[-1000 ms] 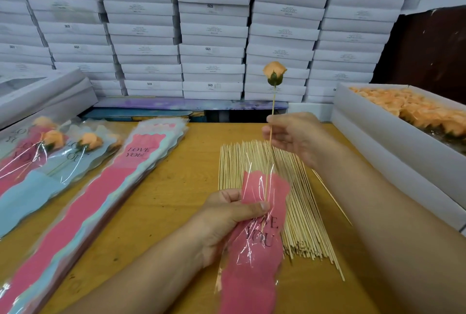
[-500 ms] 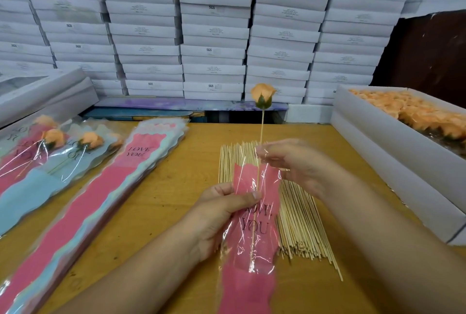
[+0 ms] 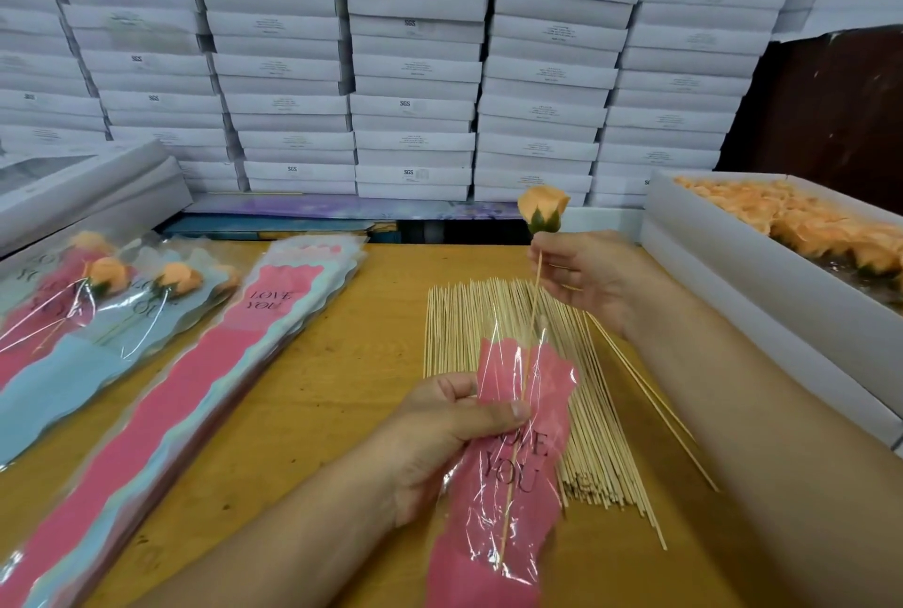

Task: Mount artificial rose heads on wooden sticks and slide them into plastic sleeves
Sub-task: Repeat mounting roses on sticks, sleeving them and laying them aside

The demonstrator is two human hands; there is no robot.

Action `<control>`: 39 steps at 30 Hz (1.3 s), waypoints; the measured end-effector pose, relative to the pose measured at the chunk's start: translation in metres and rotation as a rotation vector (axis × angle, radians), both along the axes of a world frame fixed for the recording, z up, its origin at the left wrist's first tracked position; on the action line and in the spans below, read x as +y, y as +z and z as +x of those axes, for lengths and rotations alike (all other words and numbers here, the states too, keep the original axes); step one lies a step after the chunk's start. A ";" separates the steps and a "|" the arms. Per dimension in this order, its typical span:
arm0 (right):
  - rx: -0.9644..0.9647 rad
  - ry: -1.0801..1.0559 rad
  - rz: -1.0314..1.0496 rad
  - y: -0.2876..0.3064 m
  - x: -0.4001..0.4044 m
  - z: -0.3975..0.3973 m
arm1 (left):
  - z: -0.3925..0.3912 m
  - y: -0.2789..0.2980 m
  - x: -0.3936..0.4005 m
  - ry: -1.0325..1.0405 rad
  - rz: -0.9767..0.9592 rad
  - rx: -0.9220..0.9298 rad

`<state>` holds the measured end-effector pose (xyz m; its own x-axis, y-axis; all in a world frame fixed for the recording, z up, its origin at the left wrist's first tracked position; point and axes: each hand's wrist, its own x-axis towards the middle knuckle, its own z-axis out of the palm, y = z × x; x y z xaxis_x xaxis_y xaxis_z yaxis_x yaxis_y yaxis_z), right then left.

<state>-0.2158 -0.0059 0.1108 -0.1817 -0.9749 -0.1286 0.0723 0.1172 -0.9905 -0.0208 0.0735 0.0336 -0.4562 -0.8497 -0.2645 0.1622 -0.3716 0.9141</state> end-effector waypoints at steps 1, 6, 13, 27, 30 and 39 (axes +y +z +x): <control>-0.002 0.008 0.001 -0.001 0.001 0.000 | 0.000 0.000 0.000 0.002 0.000 0.000; 0.032 0.088 0.003 -0.012 0.011 0.005 | 0.001 0.003 -0.002 0.024 0.016 0.014; 0.114 0.202 0.078 -0.027 0.026 0.016 | 0.004 0.008 -0.003 0.064 0.013 0.034; 0.173 0.269 -0.153 -0.004 0.021 -0.007 | 0.004 0.007 -0.001 0.041 0.045 0.039; 0.292 0.248 -0.207 -0.005 0.019 -0.005 | 0.004 0.007 -0.001 0.046 0.049 0.031; 0.384 0.263 -0.248 -0.014 0.027 -0.004 | 0.005 0.009 -0.001 0.040 0.045 0.038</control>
